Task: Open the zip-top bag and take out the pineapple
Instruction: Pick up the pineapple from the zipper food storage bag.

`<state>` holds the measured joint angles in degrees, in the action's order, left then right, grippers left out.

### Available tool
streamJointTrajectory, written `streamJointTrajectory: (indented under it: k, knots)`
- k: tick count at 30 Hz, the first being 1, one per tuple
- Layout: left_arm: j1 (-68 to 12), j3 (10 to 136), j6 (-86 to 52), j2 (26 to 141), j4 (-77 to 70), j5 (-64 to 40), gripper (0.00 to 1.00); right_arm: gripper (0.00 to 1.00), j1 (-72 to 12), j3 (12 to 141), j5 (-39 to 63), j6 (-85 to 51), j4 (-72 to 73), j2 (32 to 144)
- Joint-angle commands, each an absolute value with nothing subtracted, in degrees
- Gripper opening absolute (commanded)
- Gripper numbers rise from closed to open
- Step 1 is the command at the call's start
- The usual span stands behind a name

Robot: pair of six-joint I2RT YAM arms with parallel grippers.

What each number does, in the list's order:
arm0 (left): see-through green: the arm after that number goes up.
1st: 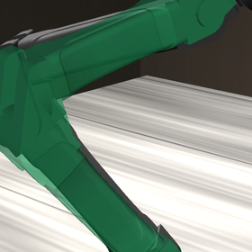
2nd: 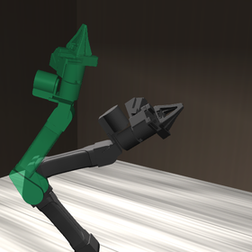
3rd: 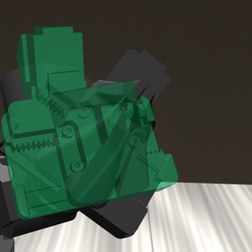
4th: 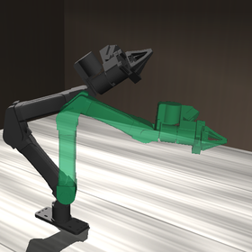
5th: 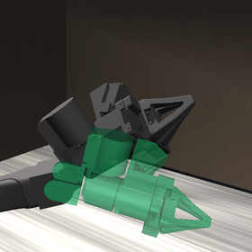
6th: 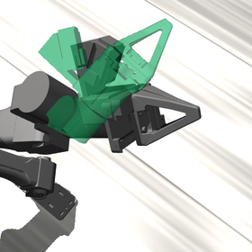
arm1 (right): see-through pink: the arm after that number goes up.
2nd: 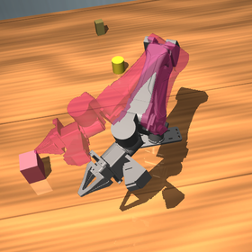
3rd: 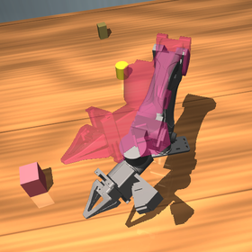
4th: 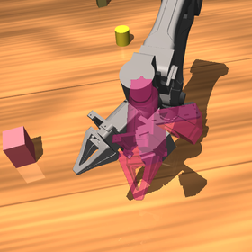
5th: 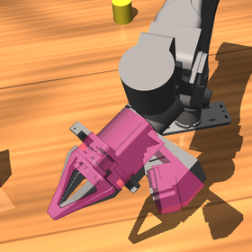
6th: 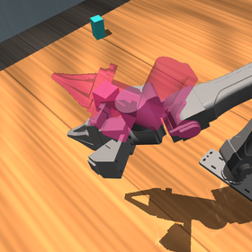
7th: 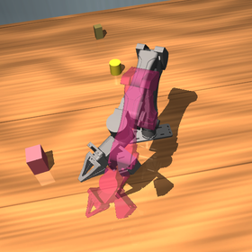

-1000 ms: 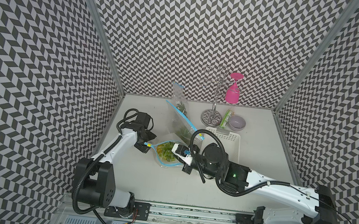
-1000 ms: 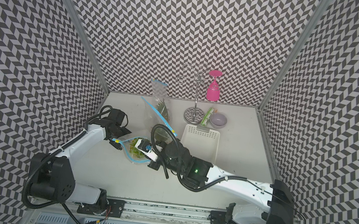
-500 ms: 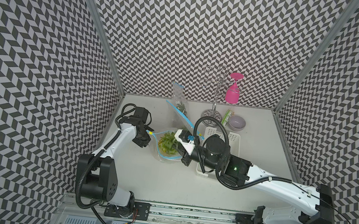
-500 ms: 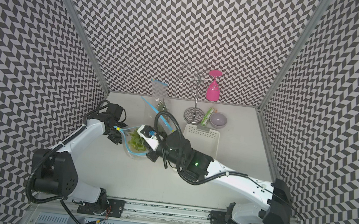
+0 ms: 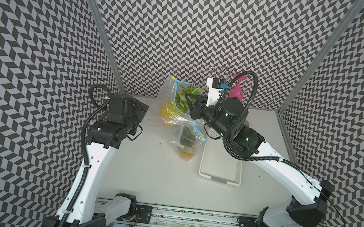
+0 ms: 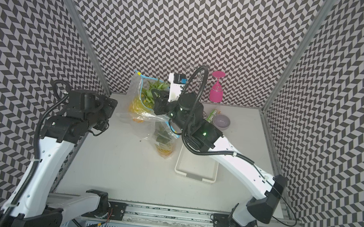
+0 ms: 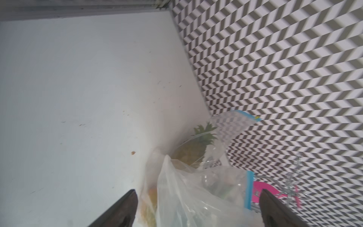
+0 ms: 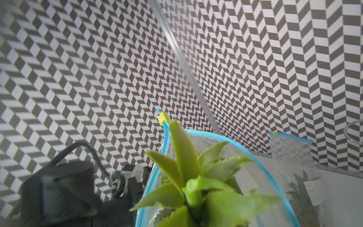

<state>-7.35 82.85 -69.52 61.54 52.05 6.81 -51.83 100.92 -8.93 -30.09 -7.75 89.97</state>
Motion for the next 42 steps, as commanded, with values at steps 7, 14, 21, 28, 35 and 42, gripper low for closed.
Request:
streamJointTrajectory:
  k: [7, 14, 21, 28, 35, 42]
  knots:
    - [-11.78, 59.09, -59.07, 45.52, 20.42, -8.42, 0.94, 0.0, -42.33, 109.76, -4.61, -57.93, -11.19, 92.2]
    - [-14.24, 45.54, -62.93, 42.35, -0.7, -16.45, 1.0, 0.0, -38.82, 106.26, 1.78, -66.46, -10.11, 92.47]
    - [-19.92, 44.77, -64.07, 47.0, -6.35, -14.82, 0.99, 0.0, -37.12, 103.71, 2.79, -68.82, -9.62, 91.59]
    - [-21.56, 49.8, -60.22, 50.82, 5.88, -5.88, 0.0, 0.0, -36.15, 102.69, 4.42, -68.72, -9.22, 90.39]
    - [-20.09, 59.56, -53.37, 53.86, 29.13, 9.34, 0.0, 0.0, -32.49, 98.48, 5.8, -66.0, -8.7, 85.21]
    - [-16.22, 62.08, -53.92, 55.78, 37.99, 13.18, 0.0, 0.0, -27.38, 94.22, 8.27, -63.96, -5.88, 80.43]
